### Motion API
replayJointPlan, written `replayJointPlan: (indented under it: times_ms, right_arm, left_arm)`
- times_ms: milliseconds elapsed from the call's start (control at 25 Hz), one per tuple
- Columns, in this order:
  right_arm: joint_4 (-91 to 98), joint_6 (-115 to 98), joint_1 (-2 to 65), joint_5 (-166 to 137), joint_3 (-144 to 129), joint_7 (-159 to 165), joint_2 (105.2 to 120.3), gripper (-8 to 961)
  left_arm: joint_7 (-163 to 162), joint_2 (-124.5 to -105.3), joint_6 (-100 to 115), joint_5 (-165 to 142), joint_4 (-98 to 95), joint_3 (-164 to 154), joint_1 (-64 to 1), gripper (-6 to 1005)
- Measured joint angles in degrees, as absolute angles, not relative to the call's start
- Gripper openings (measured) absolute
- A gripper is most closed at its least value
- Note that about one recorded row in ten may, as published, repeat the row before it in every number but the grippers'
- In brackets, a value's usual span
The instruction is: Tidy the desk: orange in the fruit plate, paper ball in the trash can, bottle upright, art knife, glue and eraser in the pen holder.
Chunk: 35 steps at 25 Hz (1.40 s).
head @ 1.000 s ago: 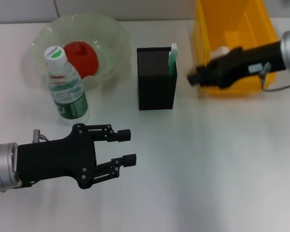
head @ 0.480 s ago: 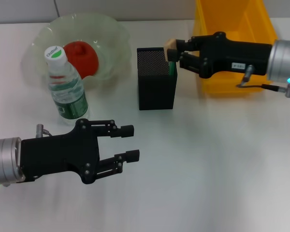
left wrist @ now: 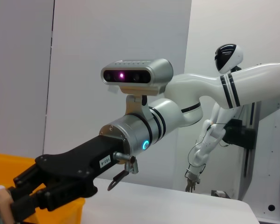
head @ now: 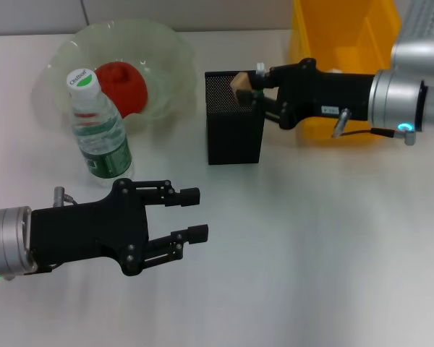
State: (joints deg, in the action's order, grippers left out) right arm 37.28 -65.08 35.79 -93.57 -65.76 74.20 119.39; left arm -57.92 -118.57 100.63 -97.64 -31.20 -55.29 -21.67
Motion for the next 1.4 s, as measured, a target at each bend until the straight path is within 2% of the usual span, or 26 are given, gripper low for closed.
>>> replayJointPlan:
  times_ms: [160,360,600,1000,1400]
  right_arm:
    - [37.21,-62.83,35.97,-92.97,-67.22,72.22,119.49,254]
    - [37.20,-62.61,36.17,-92.89,-67.22,72.18,119.52,413]
    - [37.65,-63.50,35.42,-91.40,-67.16,72.34,119.56,486]
    - [41.54,-78.27,24.92,-85.61,-66.38,70.07,119.46,487]
    - [22.38,-94.19,17.10,-75.61,-66.28,37.69,119.48,486]
  left_arm:
    - [-57.92,-118.52,100.63,-97.69,-31.20,-55.47,-21.79,483]
    - [-57.92,-118.46,100.68,-97.68,-31.20,-55.35,-21.57,483]
    - [-57.92,-118.51,100.71,-97.66,-31.26,-55.31,-21.42,483]
    - [-58.83,-118.48,100.71,-97.06,-31.23,-55.20,-21.85,483]
    - [-62.76,-118.37,100.50,-95.33,-32.23,-54.58,-22.27,483]
